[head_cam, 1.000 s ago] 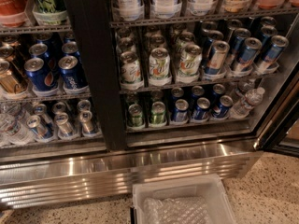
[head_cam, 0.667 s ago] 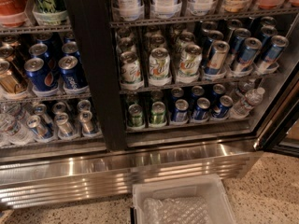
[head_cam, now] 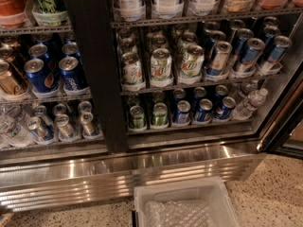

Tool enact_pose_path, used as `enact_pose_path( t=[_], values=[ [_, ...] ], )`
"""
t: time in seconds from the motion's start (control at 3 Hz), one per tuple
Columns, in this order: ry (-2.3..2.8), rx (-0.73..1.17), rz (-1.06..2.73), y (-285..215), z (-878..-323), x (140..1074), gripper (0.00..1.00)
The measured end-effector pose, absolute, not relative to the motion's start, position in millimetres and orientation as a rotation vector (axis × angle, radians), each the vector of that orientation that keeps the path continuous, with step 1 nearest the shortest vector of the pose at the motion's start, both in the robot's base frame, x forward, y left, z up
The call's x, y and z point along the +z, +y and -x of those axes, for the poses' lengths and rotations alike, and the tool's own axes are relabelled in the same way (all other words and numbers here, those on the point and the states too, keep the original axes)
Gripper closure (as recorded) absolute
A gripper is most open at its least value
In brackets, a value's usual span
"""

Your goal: Pick coke can from top shelf of fridge

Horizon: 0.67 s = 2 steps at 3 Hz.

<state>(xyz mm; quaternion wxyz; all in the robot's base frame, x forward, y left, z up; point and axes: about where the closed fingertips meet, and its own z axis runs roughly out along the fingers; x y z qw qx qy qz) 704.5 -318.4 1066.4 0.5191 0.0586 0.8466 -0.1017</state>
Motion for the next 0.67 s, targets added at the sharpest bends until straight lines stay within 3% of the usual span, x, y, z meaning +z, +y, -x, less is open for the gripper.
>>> enact_pose_path(
  t=[0.67],
  values=[
    [2.031,-0.244,-0.141,-318.3,-704.5,1066.4,0.83]
  ],
)
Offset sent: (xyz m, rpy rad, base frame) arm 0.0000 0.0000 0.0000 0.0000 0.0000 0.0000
